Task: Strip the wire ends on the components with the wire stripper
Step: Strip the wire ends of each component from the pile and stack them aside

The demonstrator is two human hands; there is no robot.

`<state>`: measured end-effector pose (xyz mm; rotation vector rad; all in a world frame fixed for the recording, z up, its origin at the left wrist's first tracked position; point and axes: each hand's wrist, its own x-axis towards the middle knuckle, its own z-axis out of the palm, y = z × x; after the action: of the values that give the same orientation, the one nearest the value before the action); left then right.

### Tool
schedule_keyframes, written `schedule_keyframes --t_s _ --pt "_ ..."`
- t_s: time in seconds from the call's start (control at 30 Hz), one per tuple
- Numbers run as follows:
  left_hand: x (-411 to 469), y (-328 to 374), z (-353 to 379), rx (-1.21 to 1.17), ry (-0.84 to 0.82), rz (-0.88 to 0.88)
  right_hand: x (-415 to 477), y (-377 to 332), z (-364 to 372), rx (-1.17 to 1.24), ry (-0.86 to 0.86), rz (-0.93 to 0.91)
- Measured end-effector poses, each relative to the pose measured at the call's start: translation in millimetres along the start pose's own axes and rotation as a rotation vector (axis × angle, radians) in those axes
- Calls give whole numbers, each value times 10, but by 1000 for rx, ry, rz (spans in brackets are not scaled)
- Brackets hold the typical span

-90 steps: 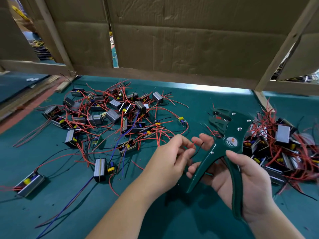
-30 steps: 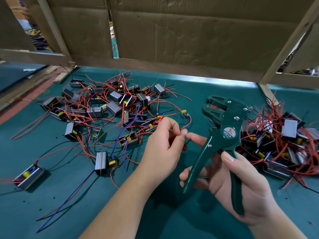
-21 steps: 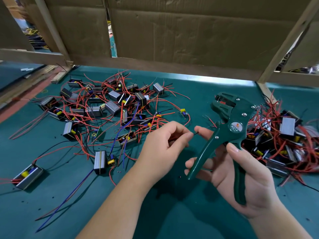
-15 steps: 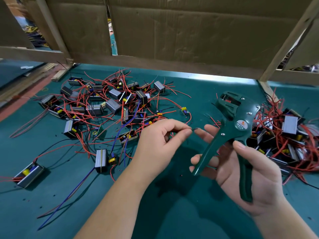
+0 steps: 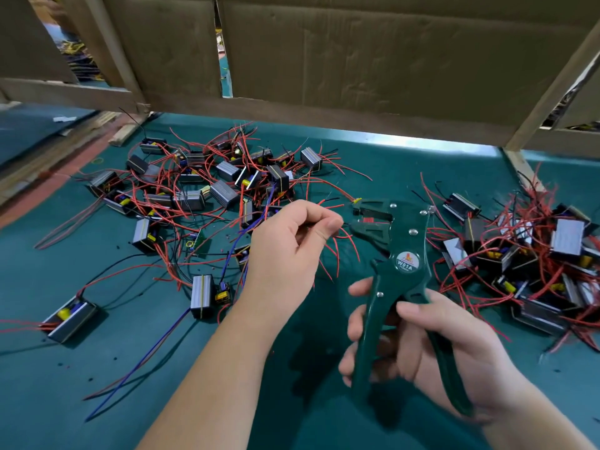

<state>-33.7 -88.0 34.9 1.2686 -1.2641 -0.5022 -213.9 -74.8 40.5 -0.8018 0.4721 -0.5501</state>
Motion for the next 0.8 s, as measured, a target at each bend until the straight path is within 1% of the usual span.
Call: schedule_keyframes --t_s 0.23,0.6,0.8 --pt "-23 48 -1 -70 37 28 -60 10 -48 -113 51 -35" --pt "-25 70 11 -88 -4 40 -60 8 -46 -225 128 -35" --pt "-3 73 -46 -92 -42 64 -77 11 -52 -206 119 -9"
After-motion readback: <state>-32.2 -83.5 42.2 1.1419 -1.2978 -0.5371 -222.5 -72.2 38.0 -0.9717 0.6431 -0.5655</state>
